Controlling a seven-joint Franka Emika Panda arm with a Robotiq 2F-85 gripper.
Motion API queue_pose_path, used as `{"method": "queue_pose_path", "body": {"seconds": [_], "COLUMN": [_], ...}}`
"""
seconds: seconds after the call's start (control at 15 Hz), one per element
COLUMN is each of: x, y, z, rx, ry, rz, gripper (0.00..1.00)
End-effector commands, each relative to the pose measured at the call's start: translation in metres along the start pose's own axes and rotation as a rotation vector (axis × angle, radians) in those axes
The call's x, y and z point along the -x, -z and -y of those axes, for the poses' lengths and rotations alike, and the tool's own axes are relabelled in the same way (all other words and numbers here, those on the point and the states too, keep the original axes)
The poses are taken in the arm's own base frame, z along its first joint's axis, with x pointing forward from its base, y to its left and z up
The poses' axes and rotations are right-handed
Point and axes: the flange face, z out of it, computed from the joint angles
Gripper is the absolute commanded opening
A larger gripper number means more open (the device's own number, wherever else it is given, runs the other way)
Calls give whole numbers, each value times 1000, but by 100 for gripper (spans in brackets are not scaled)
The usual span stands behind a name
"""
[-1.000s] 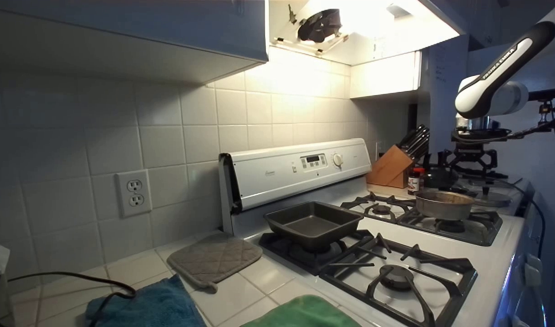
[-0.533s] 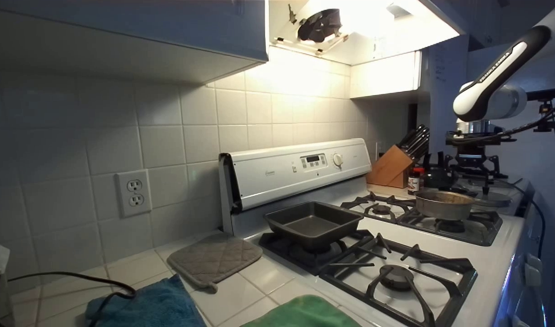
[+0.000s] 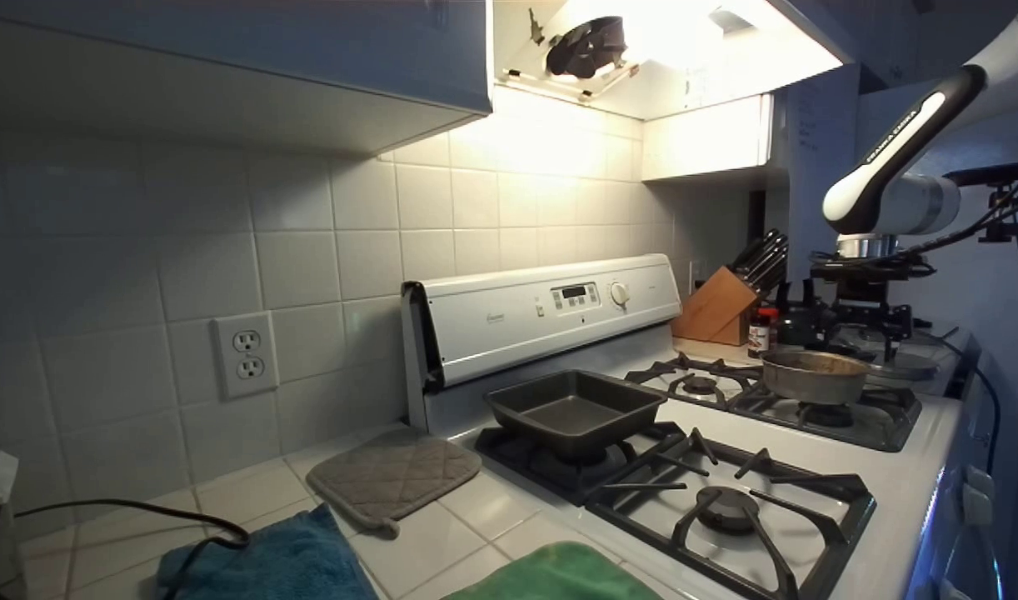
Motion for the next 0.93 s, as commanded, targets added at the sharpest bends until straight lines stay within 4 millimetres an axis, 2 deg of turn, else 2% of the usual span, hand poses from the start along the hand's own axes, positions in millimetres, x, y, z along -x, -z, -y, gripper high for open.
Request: {"method": "queue_pose_path", "body": {"seconds": [0.0,0.4,0.47,0.53,0.8,0.87], "x": [-2,-8,-9,-10,-12,-13], "y": [-11,-18,-18,-19,-22,-22], "z": [-2,-6,-6,-6,-6,-5], "rx": [8,-8,-11,-12,-19,-21], "ry": [-30,-79,-87,-91,-107,-109], "rz": [67,96,97,101,110,102], "gripper": [100,100,90,74,45,78]}}
